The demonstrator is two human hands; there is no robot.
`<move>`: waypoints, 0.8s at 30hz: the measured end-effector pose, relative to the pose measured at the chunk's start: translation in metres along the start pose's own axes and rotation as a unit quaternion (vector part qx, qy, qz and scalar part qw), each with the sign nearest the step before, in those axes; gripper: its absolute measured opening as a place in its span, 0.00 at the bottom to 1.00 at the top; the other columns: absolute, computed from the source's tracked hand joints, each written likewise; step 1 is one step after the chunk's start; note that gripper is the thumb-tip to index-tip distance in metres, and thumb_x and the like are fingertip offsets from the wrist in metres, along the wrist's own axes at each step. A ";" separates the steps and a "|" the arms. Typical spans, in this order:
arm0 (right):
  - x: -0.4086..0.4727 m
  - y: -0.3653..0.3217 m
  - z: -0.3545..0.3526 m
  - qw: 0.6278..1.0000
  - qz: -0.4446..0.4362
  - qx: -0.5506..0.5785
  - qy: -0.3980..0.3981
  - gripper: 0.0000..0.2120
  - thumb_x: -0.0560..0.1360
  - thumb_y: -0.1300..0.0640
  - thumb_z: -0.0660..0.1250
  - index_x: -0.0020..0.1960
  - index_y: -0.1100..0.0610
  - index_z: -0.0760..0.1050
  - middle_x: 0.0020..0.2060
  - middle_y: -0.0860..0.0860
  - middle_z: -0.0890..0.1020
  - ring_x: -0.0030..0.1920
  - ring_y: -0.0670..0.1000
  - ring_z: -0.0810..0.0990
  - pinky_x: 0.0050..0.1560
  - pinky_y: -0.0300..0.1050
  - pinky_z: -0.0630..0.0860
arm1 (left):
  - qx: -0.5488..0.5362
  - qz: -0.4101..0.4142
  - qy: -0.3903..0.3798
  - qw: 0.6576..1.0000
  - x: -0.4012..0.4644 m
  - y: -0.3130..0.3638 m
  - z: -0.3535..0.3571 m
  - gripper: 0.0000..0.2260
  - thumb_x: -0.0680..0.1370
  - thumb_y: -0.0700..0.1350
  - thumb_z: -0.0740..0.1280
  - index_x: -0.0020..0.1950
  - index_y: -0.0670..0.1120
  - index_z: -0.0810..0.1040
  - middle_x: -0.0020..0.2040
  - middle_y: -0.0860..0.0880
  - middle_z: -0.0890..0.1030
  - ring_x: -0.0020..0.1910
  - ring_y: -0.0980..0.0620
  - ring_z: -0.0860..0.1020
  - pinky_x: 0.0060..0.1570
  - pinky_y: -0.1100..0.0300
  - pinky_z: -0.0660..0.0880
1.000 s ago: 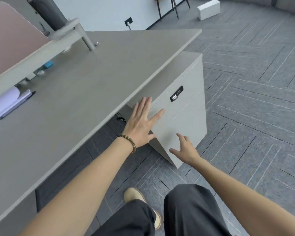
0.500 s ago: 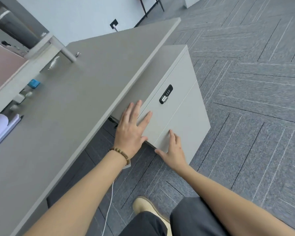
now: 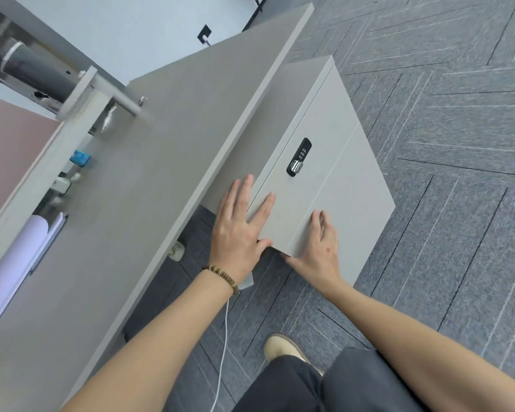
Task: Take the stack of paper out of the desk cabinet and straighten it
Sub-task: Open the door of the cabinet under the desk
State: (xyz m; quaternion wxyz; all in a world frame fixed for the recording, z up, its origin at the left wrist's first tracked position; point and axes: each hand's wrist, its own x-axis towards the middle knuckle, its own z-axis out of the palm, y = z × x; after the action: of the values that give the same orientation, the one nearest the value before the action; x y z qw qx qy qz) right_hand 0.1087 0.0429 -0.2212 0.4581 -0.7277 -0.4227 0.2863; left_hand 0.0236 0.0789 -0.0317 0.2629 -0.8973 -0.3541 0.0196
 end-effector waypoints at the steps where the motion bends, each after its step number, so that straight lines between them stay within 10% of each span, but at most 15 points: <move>1: 0.000 0.000 -0.001 1.000 0.000 -0.001 -0.001 0.59 0.62 0.37 0.73 0.80 0.59 0.45 0.79 0.60 0.53 0.78 0.60 0.53 0.77 0.61 0.55 | 0.000 -0.002 -0.001 1.000 0.000 0.000 0.000 0.43 0.63 0.54 0.80 0.75 0.52 0.67 0.78 0.39 0.60 0.77 0.37 0.59 0.73 0.42 0.64; 12: -0.011 0.014 -0.032 0.997 -0.068 -0.039 -0.021 0.57 0.59 0.43 0.74 0.79 0.61 0.50 0.76 0.62 0.59 0.74 0.62 0.62 0.73 0.57 0.64 | 0.015 -0.049 -0.035 0.998 -0.001 0.009 -0.004 0.44 0.65 0.55 0.79 0.77 0.56 0.63 0.80 0.44 0.53 0.78 0.40 0.56 0.72 0.46 0.62; 19: -0.028 0.058 -0.105 0.983 -0.149 -0.093 -0.054 0.54 0.62 0.38 0.69 0.81 0.57 0.51 0.75 0.58 0.64 0.76 0.58 0.62 0.78 0.62 0.54 | 0.037 -0.103 -0.077 0.991 0.003 0.029 -0.019 0.47 0.67 0.55 0.78 0.79 0.56 0.56 0.81 0.43 0.50 0.79 0.40 0.53 0.74 0.46 0.52; 24: -0.037 0.078 -0.157 0.975 -0.196 -0.080 -0.065 0.40 0.67 0.42 0.68 0.77 0.50 0.64 0.67 0.57 0.71 0.64 0.56 0.75 0.65 0.54 0.73 | 0.035 -0.126 -0.121 0.984 0.005 0.039 -0.031 0.49 0.67 0.57 0.77 0.80 0.56 0.51 0.81 0.43 0.44 0.80 0.41 0.48 0.77 0.44 0.52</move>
State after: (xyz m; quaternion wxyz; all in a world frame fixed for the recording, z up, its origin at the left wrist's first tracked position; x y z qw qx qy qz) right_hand 0.2448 -0.0734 -0.2256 0.4170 -0.6453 -0.6071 0.2027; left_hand 0.0583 0.0439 -0.0227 0.2499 -0.8265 -0.4928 0.1073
